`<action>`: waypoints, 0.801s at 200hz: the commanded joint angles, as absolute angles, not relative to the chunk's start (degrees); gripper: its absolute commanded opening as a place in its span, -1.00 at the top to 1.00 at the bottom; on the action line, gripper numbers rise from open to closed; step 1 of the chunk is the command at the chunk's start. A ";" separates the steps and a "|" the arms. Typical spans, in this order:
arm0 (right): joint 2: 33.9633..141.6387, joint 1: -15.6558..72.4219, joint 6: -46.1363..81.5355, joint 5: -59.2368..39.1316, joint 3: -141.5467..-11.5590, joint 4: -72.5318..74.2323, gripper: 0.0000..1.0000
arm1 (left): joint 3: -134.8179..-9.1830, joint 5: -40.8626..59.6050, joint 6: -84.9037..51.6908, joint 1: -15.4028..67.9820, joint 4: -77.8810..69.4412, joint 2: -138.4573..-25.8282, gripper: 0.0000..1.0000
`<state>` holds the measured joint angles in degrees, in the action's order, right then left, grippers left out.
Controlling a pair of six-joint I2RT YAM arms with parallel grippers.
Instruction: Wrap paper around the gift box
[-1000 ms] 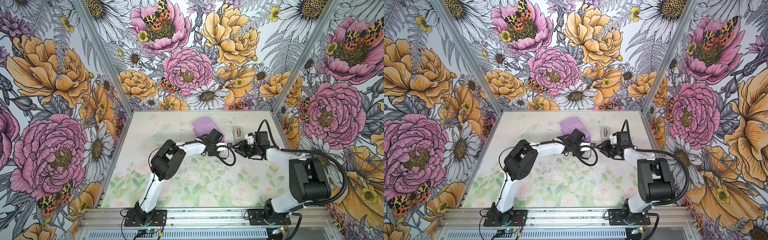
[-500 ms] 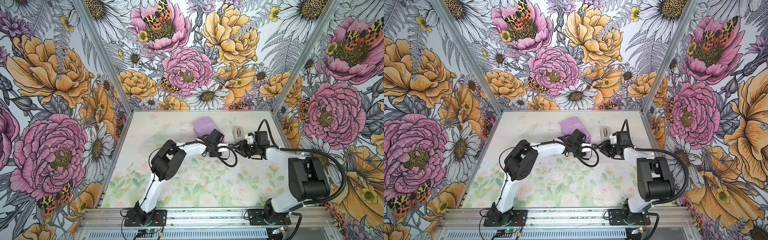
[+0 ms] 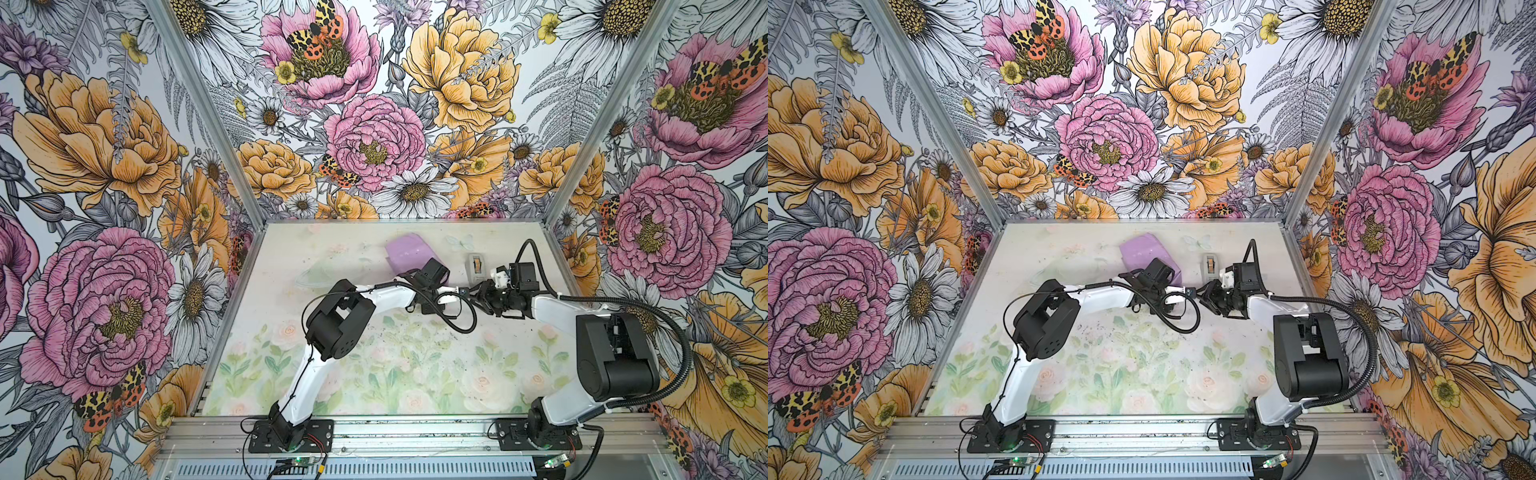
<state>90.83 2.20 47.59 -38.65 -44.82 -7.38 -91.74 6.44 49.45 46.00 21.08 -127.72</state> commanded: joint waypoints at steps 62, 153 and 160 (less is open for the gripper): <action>94.42 4.60 49.61 -38.52 -48.58 -6.24 0.16 | -93.07 12.57 47.26 44.59 23.74 -125.78 1.00; 100.57 8.46 55.44 -39.41 -51.49 -1.72 0.14 | -89.70 16.65 44.93 42.83 20.32 -121.44 1.00; 101.10 8.83 55.77 -39.54 -51.78 -1.39 0.14 | -89.43 16.68 44.87 42.82 20.14 -121.20 1.00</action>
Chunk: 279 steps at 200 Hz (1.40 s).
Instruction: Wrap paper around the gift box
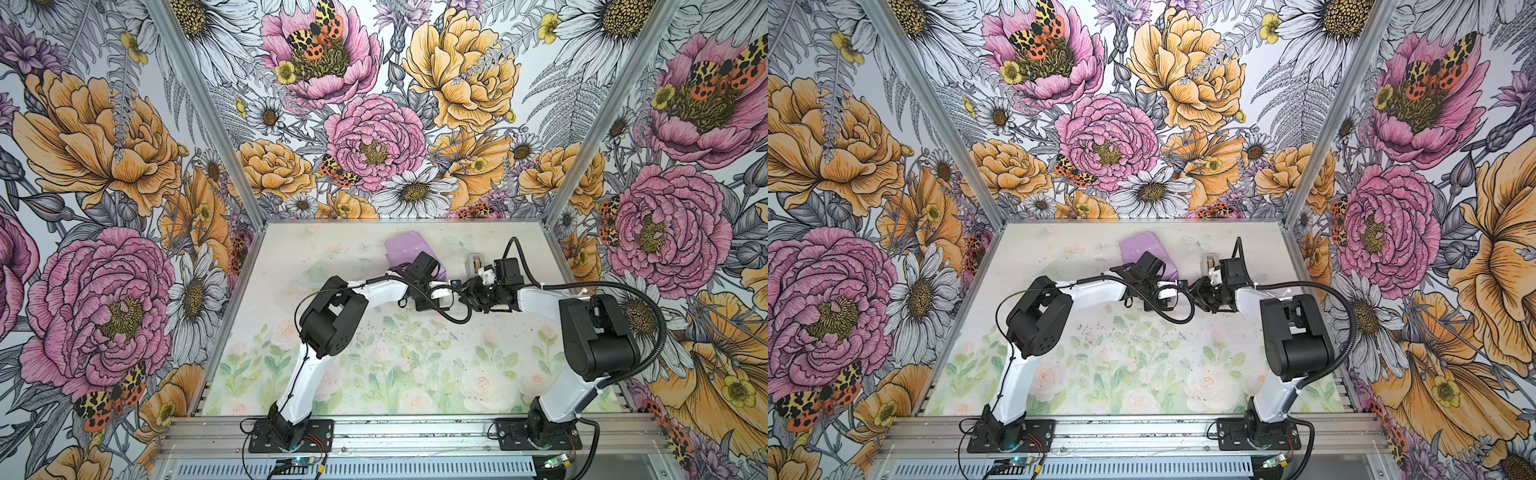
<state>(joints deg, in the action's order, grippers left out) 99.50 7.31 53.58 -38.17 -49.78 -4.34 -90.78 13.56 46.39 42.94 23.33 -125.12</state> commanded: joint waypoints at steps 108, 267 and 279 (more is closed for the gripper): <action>108.21 9.91 61.26 -40.42 -55.01 5.97 0.20 | -88.37 16.66 45.68 42.65 19.86 -121.20 1.00; 110.04 10.55 66.27 -40.52 -55.82 11.51 1.00 | -81.51 11.06 47.18 43.69 13.24 -112.28 -0.69; 109.95 10.68 66.31 -40.35 -55.83 11.53 1.00 | -79.28 8.72 47.63 43.93 10.67 -110.51 -0.98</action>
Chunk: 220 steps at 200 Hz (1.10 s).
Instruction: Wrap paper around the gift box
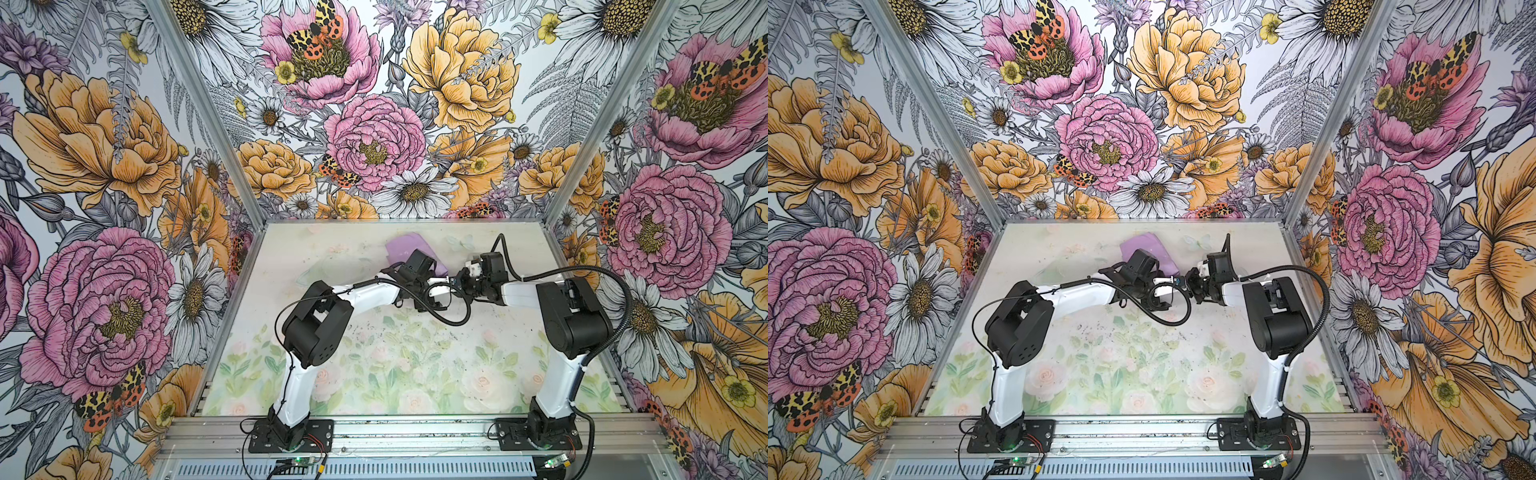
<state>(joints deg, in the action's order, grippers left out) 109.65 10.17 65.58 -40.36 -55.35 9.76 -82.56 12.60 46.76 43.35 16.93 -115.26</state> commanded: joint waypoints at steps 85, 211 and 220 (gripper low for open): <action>109.69 10.93 66.67 -40.09 -55.72 12.11 1.00 | -75.50 -4.97 51.93 43.25 2.44 -114.02 -0.98; 109.16 11.11 68.07 -39.93 -55.77 13.18 1.00 | -75.15 -9.93 49.16 42.78 -0.44 -119.01 -0.82; 109.16 11.15 68.05 -39.95 -55.86 13.27 1.00 | -75.00 -10.10 48.75 42.70 -0.59 -119.26 -0.78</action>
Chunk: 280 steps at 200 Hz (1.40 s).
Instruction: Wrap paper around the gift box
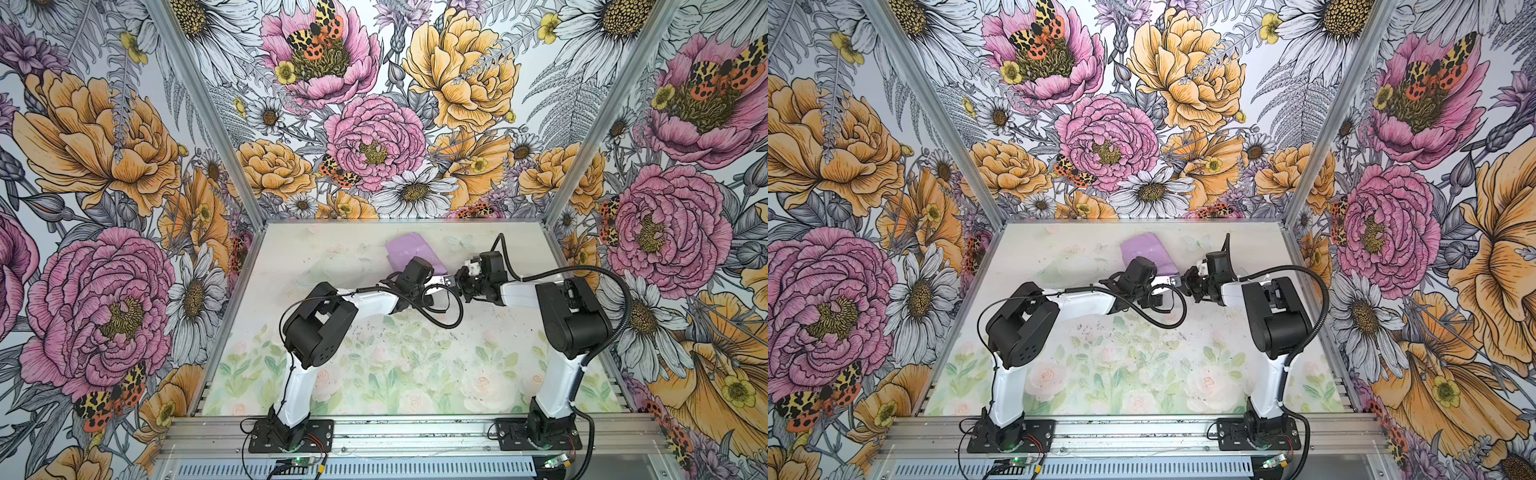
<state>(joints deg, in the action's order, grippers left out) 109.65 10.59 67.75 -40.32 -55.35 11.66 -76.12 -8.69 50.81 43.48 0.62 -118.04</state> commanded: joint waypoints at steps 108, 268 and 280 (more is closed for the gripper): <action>107.48 11.08 68.60 -39.16 -55.72 14.36 0.97 | -72.40 -9.60 39.48 41.94 -1.87 -120.98 -0.27; 104.83 13.96 65.68 -30.63 -51.41 15.46 0.76 | -74.04 -14.14 26.02 42.68 4.22 -121.78 -0.18; 105.11 13.91 65.55 -30.17 -51.41 15.44 0.76 | -73.99 -14.37 24.23 42.85 4.32 -122.13 -0.17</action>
